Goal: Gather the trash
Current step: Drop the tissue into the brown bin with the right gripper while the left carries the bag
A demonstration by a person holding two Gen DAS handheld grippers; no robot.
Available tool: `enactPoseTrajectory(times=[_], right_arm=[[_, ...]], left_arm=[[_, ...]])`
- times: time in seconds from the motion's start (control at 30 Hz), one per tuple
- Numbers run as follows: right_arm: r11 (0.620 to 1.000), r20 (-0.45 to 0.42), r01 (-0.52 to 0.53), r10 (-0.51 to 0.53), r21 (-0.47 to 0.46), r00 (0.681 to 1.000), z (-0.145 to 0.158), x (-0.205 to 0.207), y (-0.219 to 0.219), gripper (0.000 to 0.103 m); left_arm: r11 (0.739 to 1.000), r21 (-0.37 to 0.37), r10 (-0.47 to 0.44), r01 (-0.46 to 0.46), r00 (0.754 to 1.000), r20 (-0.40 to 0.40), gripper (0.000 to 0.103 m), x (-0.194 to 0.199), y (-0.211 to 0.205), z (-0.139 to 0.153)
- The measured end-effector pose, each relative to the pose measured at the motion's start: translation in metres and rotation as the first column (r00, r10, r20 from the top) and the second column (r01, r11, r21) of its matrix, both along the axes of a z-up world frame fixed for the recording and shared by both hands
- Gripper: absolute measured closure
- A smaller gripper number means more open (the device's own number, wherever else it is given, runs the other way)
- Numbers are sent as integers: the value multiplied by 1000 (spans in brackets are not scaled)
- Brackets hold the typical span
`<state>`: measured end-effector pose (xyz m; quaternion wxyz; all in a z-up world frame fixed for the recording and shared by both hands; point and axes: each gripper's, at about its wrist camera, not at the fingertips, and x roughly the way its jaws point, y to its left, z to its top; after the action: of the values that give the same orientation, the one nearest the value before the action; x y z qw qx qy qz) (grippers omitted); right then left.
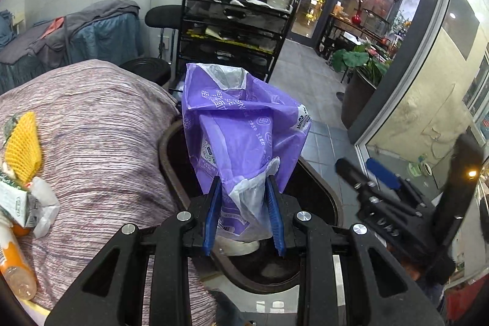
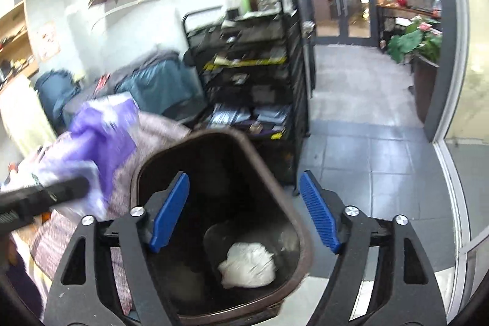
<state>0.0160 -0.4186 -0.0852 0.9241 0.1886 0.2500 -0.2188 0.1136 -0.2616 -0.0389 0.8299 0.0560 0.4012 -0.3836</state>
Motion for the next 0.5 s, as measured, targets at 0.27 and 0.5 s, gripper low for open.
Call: enactPoseTrajectory(times=[0.27, 0.5], right_arm=[[997, 43, 82, -81, -2, 996, 14, -16, -18, 20], [993, 54, 113, -114, 15, 992, 16, -25, -27, 17]], left_arm=[[996, 39, -72, 75, 995, -71, 74, 4, -31, -18], [989, 96, -105, 112, 992, -72, 69, 3, -49, -32]])
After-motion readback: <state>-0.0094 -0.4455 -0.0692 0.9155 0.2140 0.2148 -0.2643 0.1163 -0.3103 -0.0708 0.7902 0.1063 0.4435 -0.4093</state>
